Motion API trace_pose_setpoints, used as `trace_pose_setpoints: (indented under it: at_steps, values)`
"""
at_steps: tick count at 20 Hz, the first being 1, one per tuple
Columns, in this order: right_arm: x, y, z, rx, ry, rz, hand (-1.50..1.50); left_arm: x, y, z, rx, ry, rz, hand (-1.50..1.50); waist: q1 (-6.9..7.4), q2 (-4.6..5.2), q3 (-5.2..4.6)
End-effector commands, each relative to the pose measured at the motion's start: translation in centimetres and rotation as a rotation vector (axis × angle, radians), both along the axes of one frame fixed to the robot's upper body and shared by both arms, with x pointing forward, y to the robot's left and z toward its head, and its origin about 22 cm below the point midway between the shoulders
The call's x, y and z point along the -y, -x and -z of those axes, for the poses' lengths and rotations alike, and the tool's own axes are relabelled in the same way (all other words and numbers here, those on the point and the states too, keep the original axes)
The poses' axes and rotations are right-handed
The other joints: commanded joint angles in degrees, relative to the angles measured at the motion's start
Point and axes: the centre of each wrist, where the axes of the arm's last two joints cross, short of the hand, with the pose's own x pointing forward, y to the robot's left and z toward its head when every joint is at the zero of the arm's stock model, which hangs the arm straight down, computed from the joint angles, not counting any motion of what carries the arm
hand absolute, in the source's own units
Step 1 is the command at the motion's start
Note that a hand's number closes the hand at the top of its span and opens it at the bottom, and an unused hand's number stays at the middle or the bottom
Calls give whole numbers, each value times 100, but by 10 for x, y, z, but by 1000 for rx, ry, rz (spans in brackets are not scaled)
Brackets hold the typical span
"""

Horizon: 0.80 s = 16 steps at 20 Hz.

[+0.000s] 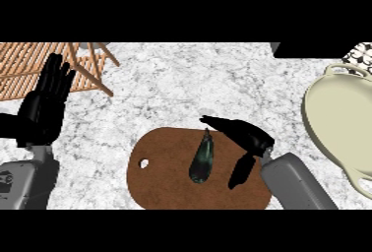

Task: Pick the eggplant from the cutting board and place it in the pot

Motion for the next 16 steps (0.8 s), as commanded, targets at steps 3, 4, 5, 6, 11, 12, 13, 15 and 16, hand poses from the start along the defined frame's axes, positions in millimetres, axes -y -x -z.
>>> trace_pose_setpoints:
  at_steps: [3,4,5,6,11,12,13,15,16]
  values:
    - [-27,0,23,-18,0,-3,-150,2,7,-3,8,-2,-1,0,9,-1,1]
    - [-22,-9,8,-15,7,16,-150,5,-5,-6,-7,6,0,0,-4,0,0]
    - [1,-5,34,2,4,-2,-150,13,-1,5,-4,11,-5,0,3,4,1]
    - [-29,11,42,-9,14,-14,-150,8,-3,-13,0,5,-1,0,1,0,1]
    - [-52,7,40,-17,-3,-43,-150,21,-17,8,-13,17,12,0,-23,3,0]
    - [-59,-9,52,-4,-5,-37,-150,23,-8,-1,-10,3,-8,0,42,12,2]
    - [-56,0,54,-11,-19,-42,-150,10,-6,2,1,-20,3,0,15,5,1]
    - [-53,-2,54,-32,-30,-66,-150,-3,2,4,-9,-3,18,0,18,3,1]
    - [-55,10,69,-4,-41,-118,150,21,6,2,8,-6,-12,0,36,3,3]
